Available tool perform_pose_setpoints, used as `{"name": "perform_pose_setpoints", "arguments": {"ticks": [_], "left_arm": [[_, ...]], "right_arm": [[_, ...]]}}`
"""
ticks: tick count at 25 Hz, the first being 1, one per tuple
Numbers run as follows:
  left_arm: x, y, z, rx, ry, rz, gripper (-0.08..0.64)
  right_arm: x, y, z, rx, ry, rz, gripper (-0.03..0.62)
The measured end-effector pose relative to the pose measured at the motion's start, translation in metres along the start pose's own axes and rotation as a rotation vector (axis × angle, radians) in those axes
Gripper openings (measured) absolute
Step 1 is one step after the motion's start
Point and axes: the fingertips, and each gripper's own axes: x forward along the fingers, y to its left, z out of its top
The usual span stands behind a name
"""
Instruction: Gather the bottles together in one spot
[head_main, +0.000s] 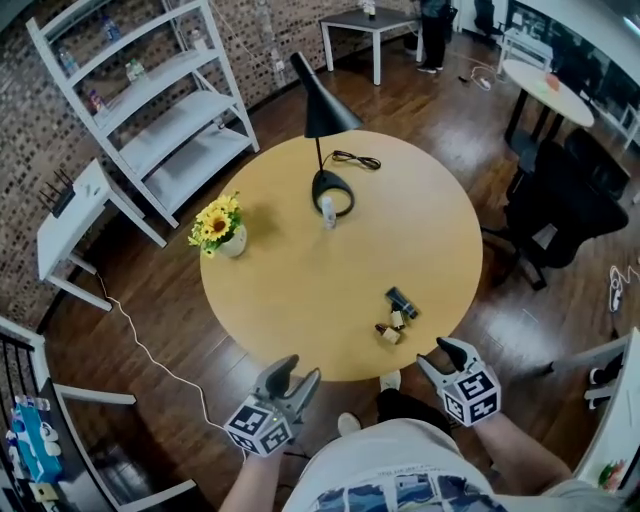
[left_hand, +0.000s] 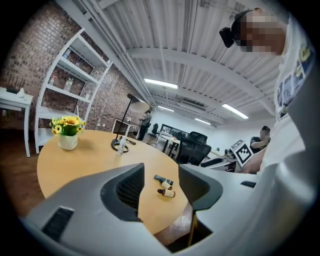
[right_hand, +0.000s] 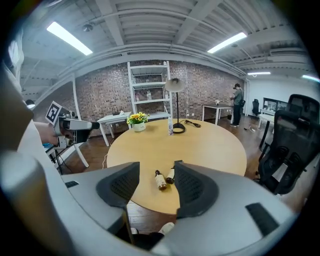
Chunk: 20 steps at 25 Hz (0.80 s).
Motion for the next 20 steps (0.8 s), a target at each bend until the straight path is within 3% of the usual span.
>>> {"name": "perform_pose_setpoints", "arguments": {"ticks": [9, 20], "left_arm": [[-0.033, -0.014, -0.012, 0.026, 0.014, -0.015, 0.19], [-0.037, -0.023, -0.02, -0.05, 0.063, -0.026, 0.19]], "right_arm": [[-0.038, 0.046, -0.017, 0.018, -0.017, -0.025, 0.244], [-0.045, 0.054, -0.003, -0.006, -0.03, -0.036, 0.244]]}}
